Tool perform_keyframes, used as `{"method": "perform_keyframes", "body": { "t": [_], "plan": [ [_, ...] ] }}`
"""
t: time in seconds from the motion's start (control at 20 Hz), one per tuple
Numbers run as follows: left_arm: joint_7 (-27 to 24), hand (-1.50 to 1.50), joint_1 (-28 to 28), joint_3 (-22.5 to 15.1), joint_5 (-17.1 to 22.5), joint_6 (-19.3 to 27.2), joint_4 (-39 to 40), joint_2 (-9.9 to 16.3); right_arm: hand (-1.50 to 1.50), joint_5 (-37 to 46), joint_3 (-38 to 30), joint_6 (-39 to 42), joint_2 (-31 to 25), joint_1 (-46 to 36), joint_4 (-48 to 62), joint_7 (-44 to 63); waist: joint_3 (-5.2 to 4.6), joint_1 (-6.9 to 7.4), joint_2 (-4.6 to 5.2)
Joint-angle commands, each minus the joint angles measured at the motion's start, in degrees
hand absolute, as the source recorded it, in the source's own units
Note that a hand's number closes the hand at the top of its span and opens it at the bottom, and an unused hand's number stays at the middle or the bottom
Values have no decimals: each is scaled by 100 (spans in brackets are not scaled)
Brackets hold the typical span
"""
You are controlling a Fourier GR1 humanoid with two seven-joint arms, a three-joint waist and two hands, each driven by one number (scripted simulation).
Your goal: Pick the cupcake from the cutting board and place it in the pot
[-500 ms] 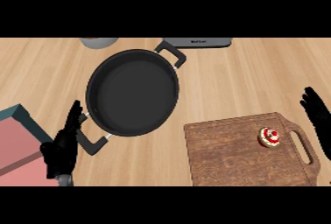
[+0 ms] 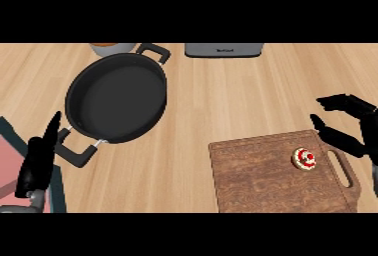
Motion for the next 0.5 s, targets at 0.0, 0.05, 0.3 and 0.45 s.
{"method": "perform_keyframes", "body": {
  "t": [0.0, 0.05, 0.3, 0.45],
  "plan": [
    [641, 0, -157, 141, 17, -109, 296, 257, -150, 965, 204, -1447, 644, 495, -500, -502, 9, -130, -10],
    [806, 0, -273, 256, 157, -271, 213, 369, -150, 1219, 488, -1593, 837, 591, -685, -573, 8, -62, -9],
    [1216, 0, -385, 399, 175, -546, 64, 484, -150, 1767, 676, -1288, 259, 1405, -2153, 282, 1, -34, -18],
    [1234, 0, -412, 272, -68, -286, -29, 343, -150, 1874, 581, -540, -535, 1497, -2698, 1352, -8, -90, -32]
  ]
}}
